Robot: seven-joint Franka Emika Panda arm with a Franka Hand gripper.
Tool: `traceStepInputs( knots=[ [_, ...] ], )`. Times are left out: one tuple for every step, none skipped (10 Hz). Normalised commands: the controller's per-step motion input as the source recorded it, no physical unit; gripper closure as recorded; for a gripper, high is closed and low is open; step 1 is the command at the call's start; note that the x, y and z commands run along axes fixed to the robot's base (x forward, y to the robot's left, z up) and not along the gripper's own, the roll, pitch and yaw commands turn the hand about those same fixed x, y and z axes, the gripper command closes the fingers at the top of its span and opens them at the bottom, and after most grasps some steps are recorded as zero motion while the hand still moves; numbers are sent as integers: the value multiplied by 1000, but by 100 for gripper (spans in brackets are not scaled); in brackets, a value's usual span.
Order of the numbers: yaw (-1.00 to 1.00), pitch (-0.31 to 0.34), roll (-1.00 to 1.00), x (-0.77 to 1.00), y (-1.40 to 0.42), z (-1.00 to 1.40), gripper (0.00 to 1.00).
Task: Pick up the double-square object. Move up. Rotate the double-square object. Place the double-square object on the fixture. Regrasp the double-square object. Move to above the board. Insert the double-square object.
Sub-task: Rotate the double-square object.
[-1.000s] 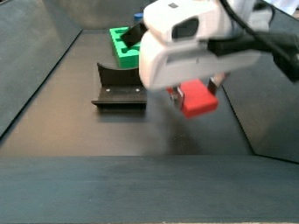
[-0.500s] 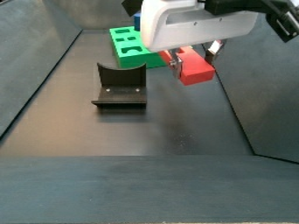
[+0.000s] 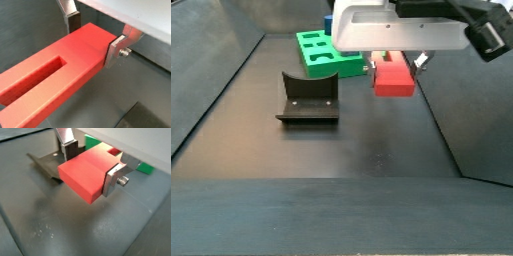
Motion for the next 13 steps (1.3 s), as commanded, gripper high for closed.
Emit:
traceStepInputs(
  knots=[
    [-1000, -3, -7, 32, 33, -27, 100],
    [-1000, -4, -7, 32, 31, -25, 100],
    [-1000, -4, -7, 31, 29, -23, 100],
    [-1000, -4, -7, 32, 29, -22, 100],
    [-1000, -4, -7, 30, 28, -20, 100],
    [-1000, -4, -8, 30, 27, -19, 100],
    [-1000, -4, -8, 30, 27, -19, 100],
    [-1000, -4, -8, 30, 27, -19, 100],
    [-1000, -5, -8, 30, 26, -18, 100],
    [-1000, -5, -8, 30, 26, -18, 100],
    [-1000, -5, -9, 29, 26, -18, 100],
    [-1000, -5, -9, 29, 26, -18, 100],
    [-1000, -5, -9, 29, 26, -18, 100]
  ],
)
